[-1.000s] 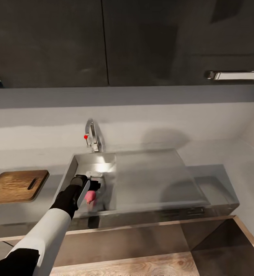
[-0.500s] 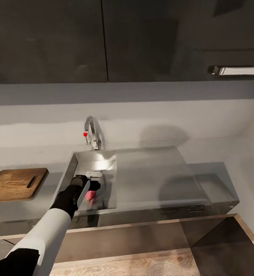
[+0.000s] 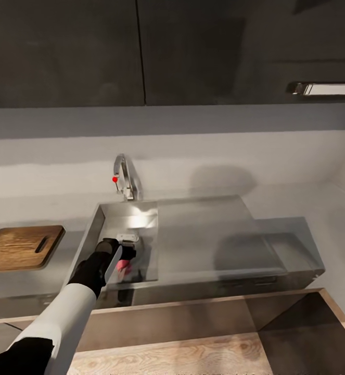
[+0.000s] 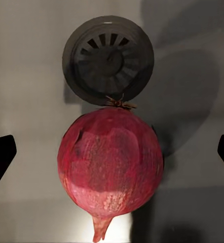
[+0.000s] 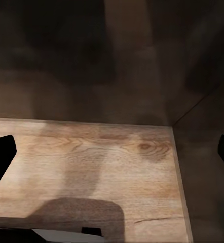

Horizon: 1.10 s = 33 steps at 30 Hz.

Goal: In the kitchen, take the Vidalia onion out of the sink, dice it on the chopping board with the paring knife, put the diced onion into the bowl on the countertop, then place both the paring knife and the chopping board into the sink.

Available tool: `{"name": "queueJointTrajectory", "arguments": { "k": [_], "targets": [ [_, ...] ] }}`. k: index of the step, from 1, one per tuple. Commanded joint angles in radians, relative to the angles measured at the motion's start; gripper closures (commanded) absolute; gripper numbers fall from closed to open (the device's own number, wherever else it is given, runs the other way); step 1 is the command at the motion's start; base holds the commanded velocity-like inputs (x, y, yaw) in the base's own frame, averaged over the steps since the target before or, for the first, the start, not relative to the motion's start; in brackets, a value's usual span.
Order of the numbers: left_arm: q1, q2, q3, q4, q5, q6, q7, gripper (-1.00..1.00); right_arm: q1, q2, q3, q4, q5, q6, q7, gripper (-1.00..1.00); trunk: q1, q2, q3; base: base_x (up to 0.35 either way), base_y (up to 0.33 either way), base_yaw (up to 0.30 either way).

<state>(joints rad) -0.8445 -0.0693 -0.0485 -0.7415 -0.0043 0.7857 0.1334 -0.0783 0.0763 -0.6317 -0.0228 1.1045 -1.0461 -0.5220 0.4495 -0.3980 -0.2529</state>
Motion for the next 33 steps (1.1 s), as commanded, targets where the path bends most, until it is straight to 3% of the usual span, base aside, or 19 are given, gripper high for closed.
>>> {"name": "queueJointTrajectory", "arguments": {
  "k": [1,33],
  "targets": [
    [-0.001,0.000,-0.002,-0.001,0.000,0.005,0.003,-1.00,-0.001,0.000,-0.005,0.000,0.011,-0.001,-0.007,-1.00,0.000,-0.002,-0.004,0.000,0.000,0.000],
    [-0.001,0.006,-0.002,0.008,-0.002,0.004,0.003,-1.00,0.000,0.000,-0.005,0.000,0.011,-0.001,-0.007,-1.00,0.000,-0.002,-0.055,0.000,0.000,0.000]
  ]
}}
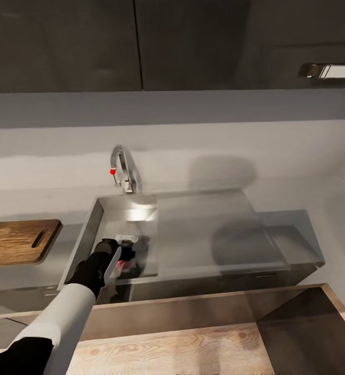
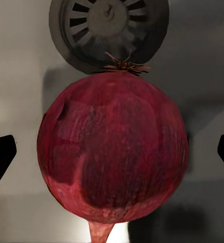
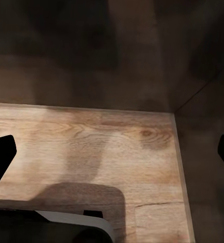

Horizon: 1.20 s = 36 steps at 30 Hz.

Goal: In the kitchen, take the Vidalia onion out of the sink, dice it on the chopping board with the paring knife, put the diced onion into the bowl on the countertop, then place both the paring knife and the chopping board into the sink.

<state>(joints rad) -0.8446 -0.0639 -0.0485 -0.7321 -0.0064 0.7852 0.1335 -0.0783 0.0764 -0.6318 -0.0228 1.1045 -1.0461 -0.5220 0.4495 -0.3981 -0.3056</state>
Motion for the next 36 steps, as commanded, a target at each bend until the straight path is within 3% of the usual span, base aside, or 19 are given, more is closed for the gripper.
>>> {"name": "queueJointTrajectory", "arguments": {
  "k": [1,3,4,24,36],
  "targets": [
    [-0.001,0.002,-0.002,-0.002,0.000,0.005,0.003,-1.00,-0.001,0.000,-0.005,0.000,0.011,-0.001,-0.007,-1.00,0.000,-0.002,-0.003,0.000,0.000,0.000],
    [-0.001,0.008,-0.002,-0.002,0.000,0.005,0.003,-1.00,0.000,0.000,-0.005,0.000,0.011,-0.001,-0.007,-1.00,0.000,-0.002,-0.004,0.000,0.000,0.000],
    [-0.001,0.011,-0.002,-0.002,0.000,0.005,0.003,1.00,-0.001,0.000,-0.005,0.000,0.011,-0.001,-0.007,-1.00,0.000,-0.002,-0.004,0.000,0.000,0.000],
    [-0.001,0.017,-0.002,-0.017,0.001,0.006,0.003,1.00,0.000,0.000,-0.005,0.000,0.011,-0.001,-0.007,-1.00,0.000,-0.002,0.007,0.000,0.000,0.000],
    [-0.001,0.016,-0.004,-0.175,0.008,0.020,0.008,1.00,0.000,0.000,-0.005,0.000,0.010,-0.001,-0.007,-1.00,0.000,-0.002,0.026,0.000,0.000,0.000]
  ]
}}
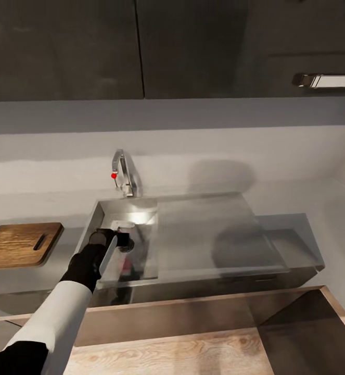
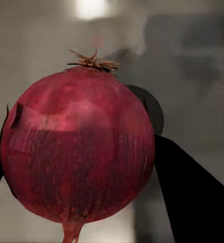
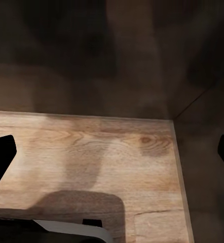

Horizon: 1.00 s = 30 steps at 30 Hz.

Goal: In the kitchen, take the Vidalia onion out of the sink, dice it on the chopping board with the paring knife, put the diced onion into the bowl on the countertop, then place both the paring knife and the chopping board into the sink.

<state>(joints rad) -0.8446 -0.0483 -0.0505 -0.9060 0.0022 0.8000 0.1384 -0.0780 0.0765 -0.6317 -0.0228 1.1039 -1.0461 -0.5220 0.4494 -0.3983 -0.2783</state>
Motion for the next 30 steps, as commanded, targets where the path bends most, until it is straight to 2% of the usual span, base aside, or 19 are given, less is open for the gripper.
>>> {"name": "queueJointTrajectory", "arguments": {
  "k": [1,6,8,13,26,30],
  "targets": [
    [-0.001,0.000,-0.002,-0.019,0.000,0.013,0.003,1.00,0.000,0.000,-0.005,0.000,0.011,-0.001,-0.007,-1.00,0.001,-0.002,0.000,0.000,0.000,0.000],
    [-0.001,-0.001,-0.002,-0.156,0.001,0.147,0.003,1.00,-0.001,0.000,-0.005,0.000,0.011,-0.001,-0.007,-1.00,0.001,-0.002,0.008,0.000,0.000,0.000],
    [0.000,-0.001,-0.002,-0.228,0.001,0.178,0.003,1.00,-0.001,0.000,-0.005,0.000,0.011,-0.001,-0.007,-1.00,0.001,-0.002,0.011,0.000,0.000,0.000],
    [0.003,0.000,-0.002,-0.309,0.001,0.192,0.003,1.00,0.000,0.000,-0.005,0.000,0.011,-0.001,-0.007,-1.00,0.001,-0.002,0.019,0.000,0.000,0.000],
    [0.004,0.001,-0.002,-0.388,0.001,0.205,0.004,1.00,0.000,0.000,-0.005,0.000,0.011,-0.001,-0.007,-1.00,0.001,-0.002,0.039,0.000,0.000,0.000],
    [0.004,0.001,-0.002,-0.399,0.001,0.206,0.004,1.00,-0.001,0.000,-0.005,0.000,0.011,-0.001,-0.007,-1.00,0.001,-0.002,0.045,0.000,0.200,0.000]
  ]
}}
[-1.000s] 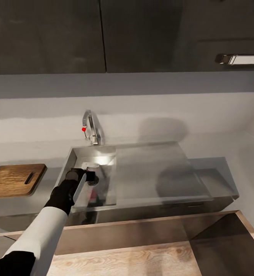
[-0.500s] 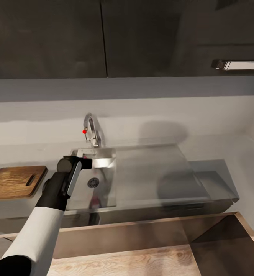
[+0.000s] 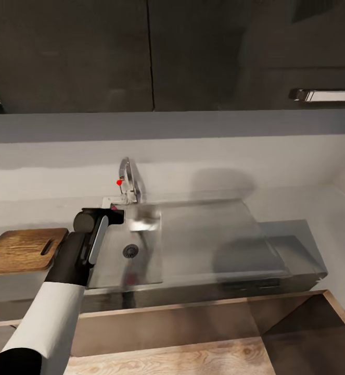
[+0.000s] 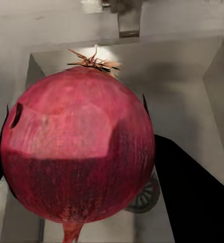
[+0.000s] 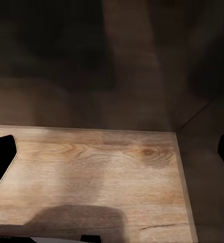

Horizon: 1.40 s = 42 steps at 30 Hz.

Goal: In the kitchen, take the Vidalia onion out of the sink, dice it on the chopping board with the paring knife, put the diced onion into the bowl on the countertop, then place both the paring knife and the chopping board into the sink.

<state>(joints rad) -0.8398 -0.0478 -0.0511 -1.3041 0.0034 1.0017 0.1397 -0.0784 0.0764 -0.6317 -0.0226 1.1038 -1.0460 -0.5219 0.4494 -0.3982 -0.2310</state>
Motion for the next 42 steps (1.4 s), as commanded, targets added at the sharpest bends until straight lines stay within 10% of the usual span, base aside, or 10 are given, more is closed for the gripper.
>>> {"name": "queueJointTrajectory", "arguments": {
  "k": [1,22,42],
  "targets": [
    [-0.001,0.000,-0.001,-0.004,0.000,0.005,0.003,1.00,0.000,0.000,-0.005,0.000,0.011,-0.001,-0.007,-1.00,0.001,-0.002,0.000,0.000,0.265,0.000],
    [-0.001,0.000,-0.001,-0.009,0.000,0.005,0.003,1.00,-0.001,0.000,-0.005,0.000,0.011,-0.001,-0.007,-1.00,0.001,-0.002,0.033,0.000,0.291,0.000],
    [-0.001,0.000,-0.001,-0.002,-0.001,0.005,0.003,1.00,0.000,-0.002,-0.006,0.000,0.011,-0.001,-0.006,-1.00,0.001,-0.002,0.036,0.000,0.022,0.000]
  ]
}}
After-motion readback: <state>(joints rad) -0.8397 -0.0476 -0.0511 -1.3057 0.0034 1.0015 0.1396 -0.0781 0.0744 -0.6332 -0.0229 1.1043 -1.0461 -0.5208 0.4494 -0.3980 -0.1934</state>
